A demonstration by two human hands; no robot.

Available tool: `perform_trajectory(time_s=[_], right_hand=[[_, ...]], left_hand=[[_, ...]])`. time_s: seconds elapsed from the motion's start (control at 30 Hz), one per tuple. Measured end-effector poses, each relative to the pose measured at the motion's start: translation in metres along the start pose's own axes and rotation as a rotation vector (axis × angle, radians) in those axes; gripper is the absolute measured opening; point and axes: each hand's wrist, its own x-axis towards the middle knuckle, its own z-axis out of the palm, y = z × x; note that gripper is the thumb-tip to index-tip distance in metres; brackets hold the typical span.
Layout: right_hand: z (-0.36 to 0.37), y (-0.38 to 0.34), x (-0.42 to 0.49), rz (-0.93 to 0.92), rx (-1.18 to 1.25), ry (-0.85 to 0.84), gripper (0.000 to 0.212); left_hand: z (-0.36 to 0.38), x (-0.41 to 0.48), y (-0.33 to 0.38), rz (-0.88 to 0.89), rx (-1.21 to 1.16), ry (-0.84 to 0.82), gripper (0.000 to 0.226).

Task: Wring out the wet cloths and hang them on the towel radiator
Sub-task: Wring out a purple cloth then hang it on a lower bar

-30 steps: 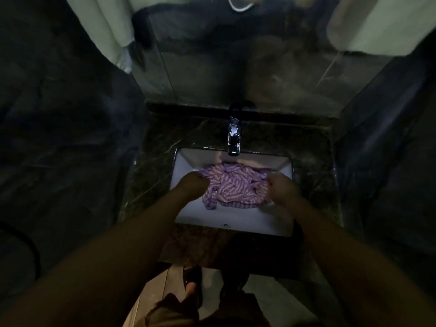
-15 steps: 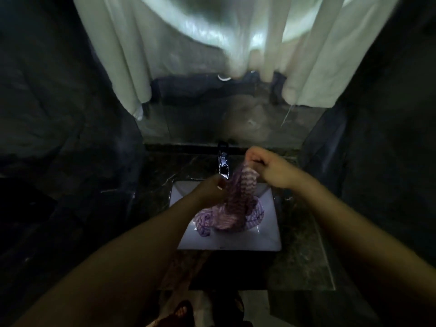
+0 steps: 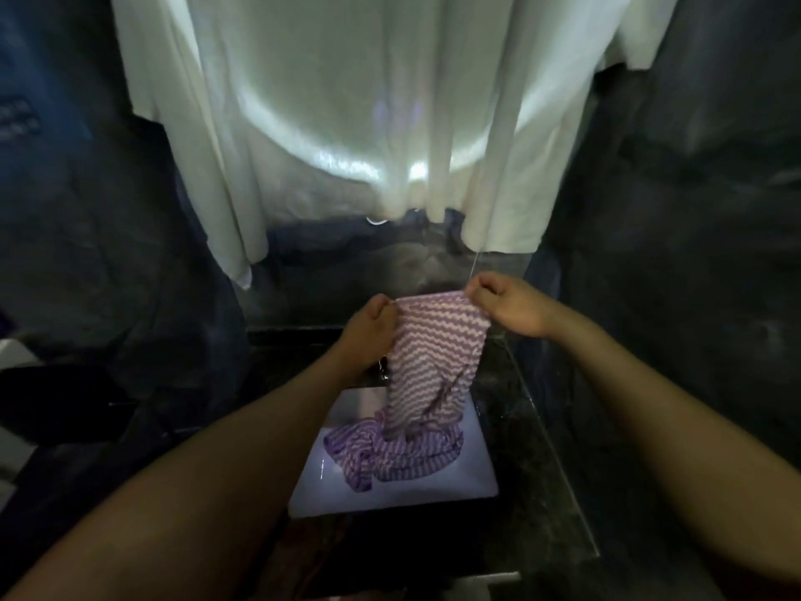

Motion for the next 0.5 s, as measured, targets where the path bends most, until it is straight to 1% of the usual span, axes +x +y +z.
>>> perform_trajectory(time_s=[0.1,0.17,0.2,0.23,0.3,0.37,0.4,0.43,0.5], right_hand=[[0.000,0.002,-0.007,-0.019,-0.114,-0.092,0.029],[0.004,0.005,-0.007,-0.053,-0.235,-0.144,0.037],[0.006,0.009,-0.006,-0.065,-0.290,-0.153,0.037],[0.008,0.013,-0.003,-0.077,-0.333,-0.154,0.032],[0.010,0.019,0.001,-0.093,-0.317,-0.124,0.022],[0.007,0.021,0.002,-0.069,-0.173,-0.091,0.024],[0.004,0.020,0.002,-0.046,-0.104,-0.074,0.027],[0.002,0.020,0.004,-0.021,-0.063,-0.061,0.029],[-0.001,0.020,0.006,0.009,-0.028,-0.065,0.034]], left_hand=[[-0.011,0.008,0.012,0.072,0.029,0.016,0.024],[-0.020,0.011,0.019,0.118,0.123,-0.001,0.024],[-0.024,0.012,0.023,0.142,0.183,-0.019,0.023],[-0.028,0.012,0.026,0.164,0.241,-0.040,0.023],[-0.037,0.014,0.030,0.212,0.356,-0.108,0.024],[-0.047,0.014,0.033,0.253,0.493,-0.204,0.026],[-0.051,0.014,0.035,0.280,0.589,-0.252,0.030],[-0.053,0.014,0.038,0.306,0.724,-0.299,0.041],[-0.053,0.012,0.044,0.338,1.070,-0.360,0.072]])
